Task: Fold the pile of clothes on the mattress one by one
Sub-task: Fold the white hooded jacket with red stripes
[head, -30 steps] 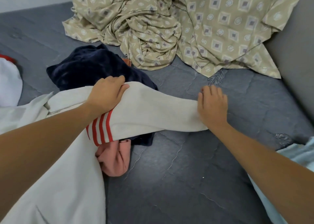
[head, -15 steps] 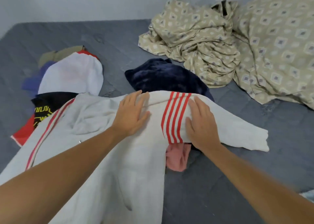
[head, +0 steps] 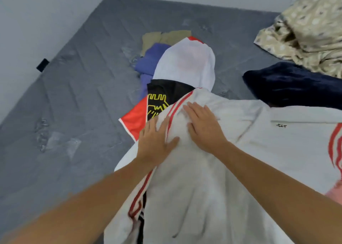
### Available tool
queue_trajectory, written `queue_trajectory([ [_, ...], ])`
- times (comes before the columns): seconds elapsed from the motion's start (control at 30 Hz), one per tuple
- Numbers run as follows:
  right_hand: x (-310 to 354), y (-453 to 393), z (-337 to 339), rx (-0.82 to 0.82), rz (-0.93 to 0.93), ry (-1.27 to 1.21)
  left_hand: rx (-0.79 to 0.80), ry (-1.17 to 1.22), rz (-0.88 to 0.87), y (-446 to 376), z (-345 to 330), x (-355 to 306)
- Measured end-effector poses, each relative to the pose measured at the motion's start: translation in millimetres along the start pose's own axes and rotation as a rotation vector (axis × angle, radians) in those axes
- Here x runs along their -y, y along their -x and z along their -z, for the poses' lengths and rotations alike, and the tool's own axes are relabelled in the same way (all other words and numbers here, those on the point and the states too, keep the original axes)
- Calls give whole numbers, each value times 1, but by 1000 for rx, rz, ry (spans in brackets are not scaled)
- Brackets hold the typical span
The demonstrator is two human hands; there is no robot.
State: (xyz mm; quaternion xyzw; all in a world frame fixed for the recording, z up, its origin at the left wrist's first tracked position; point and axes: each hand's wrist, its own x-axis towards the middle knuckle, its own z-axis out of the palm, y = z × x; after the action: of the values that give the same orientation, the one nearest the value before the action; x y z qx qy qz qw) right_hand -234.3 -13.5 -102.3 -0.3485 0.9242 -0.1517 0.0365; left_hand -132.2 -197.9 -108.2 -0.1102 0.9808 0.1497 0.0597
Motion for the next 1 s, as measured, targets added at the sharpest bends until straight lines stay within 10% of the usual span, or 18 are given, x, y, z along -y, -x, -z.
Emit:
queue_trajectory([
  [0.4,53,-102,2,437,121,-97,87,302,124,-8,51,101],
  [0.57,63,-130,9,257,35,-125,-45,434,96,-34,69,139],
  [0.7,67,-152,9,214,-39,-101,282,817,26,-40,69,155],
  [1.0,66,-189,-4,163,12,135,316,179,336,-73,85,258],
])
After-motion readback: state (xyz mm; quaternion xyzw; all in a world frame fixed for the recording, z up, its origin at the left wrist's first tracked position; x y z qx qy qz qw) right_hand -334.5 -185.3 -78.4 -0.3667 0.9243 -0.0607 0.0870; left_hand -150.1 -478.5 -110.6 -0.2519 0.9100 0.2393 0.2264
